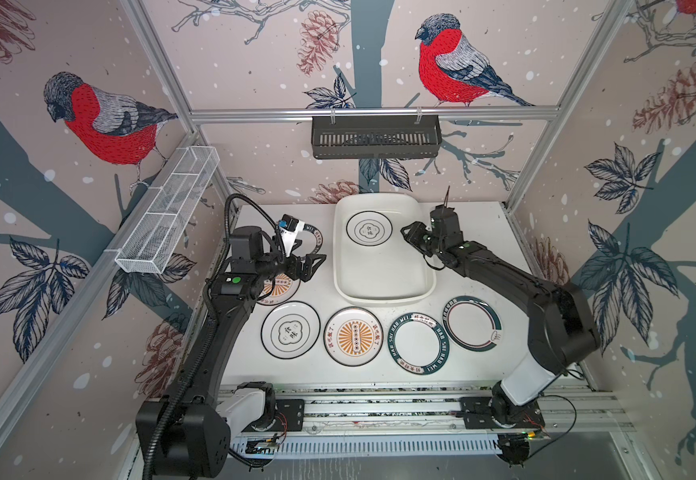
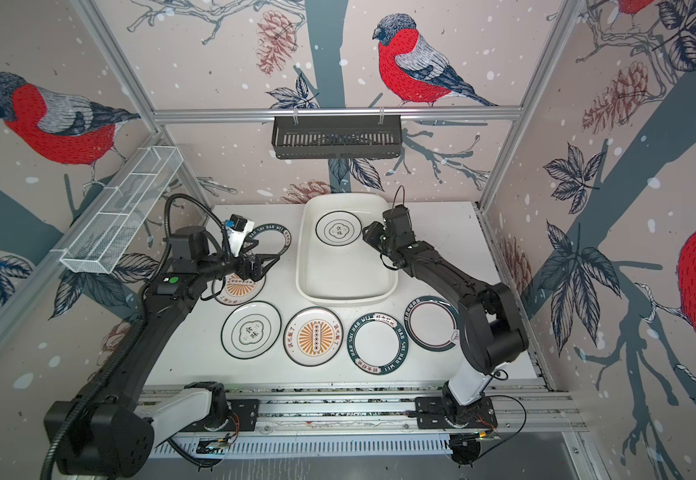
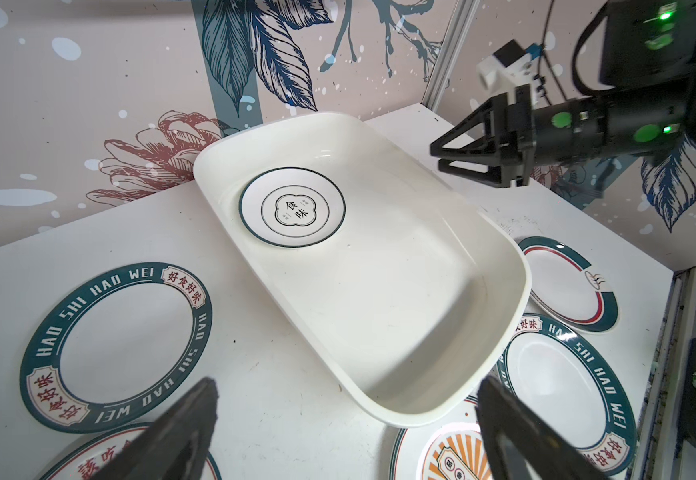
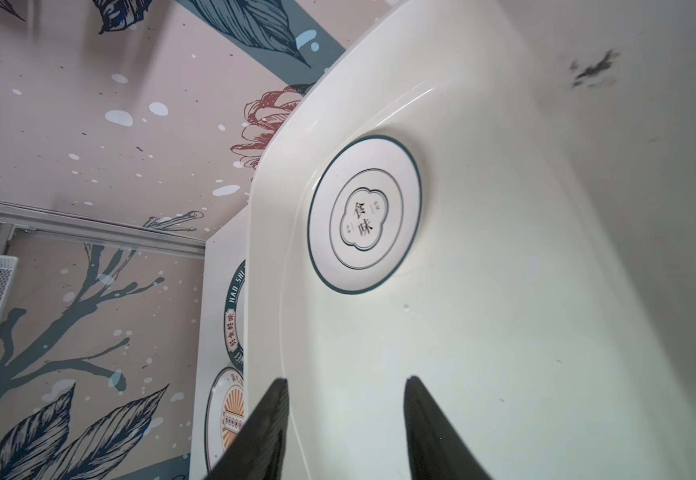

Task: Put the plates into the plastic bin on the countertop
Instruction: 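Move the right gripper back toward the red-and-green rimmed plate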

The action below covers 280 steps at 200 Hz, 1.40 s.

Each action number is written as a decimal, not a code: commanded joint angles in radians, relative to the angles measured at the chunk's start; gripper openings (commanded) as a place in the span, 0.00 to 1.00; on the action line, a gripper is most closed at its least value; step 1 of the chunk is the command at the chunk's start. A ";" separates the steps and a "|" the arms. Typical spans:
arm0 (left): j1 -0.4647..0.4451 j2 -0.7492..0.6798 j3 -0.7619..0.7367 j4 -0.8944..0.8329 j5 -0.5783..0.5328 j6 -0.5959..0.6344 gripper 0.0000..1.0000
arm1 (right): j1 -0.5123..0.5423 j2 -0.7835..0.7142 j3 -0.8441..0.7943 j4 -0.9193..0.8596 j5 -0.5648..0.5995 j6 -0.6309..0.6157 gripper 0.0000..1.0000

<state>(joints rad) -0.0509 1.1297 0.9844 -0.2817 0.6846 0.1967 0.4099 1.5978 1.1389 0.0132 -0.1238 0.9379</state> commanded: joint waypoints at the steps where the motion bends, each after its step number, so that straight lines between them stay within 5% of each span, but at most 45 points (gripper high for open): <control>1: -0.005 0.003 0.008 -0.036 0.011 0.049 0.96 | -0.051 -0.152 -0.141 -0.042 -0.005 -0.034 0.47; 46: -0.014 0.011 0.061 -0.054 0.029 0.051 0.97 | -0.223 -0.551 -0.401 -0.235 0.025 -0.034 0.50; 98: -0.064 0.051 0.077 -0.035 0.031 0.047 0.97 | -0.363 -0.797 -0.541 -0.502 0.052 0.033 0.55; 186: -0.136 0.093 0.071 -0.013 0.051 0.067 0.97 | -0.490 -0.762 -0.479 -0.905 -0.015 -0.022 0.66; 280: -0.135 0.115 0.069 0.005 0.076 0.082 0.97 | -0.492 -0.699 -0.571 -0.971 -0.132 -0.044 0.66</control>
<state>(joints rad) -0.1867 1.2407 1.0512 -0.3099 0.7330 0.2592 -0.0807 0.8982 0.5850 -0.9253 -0.2394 0.9085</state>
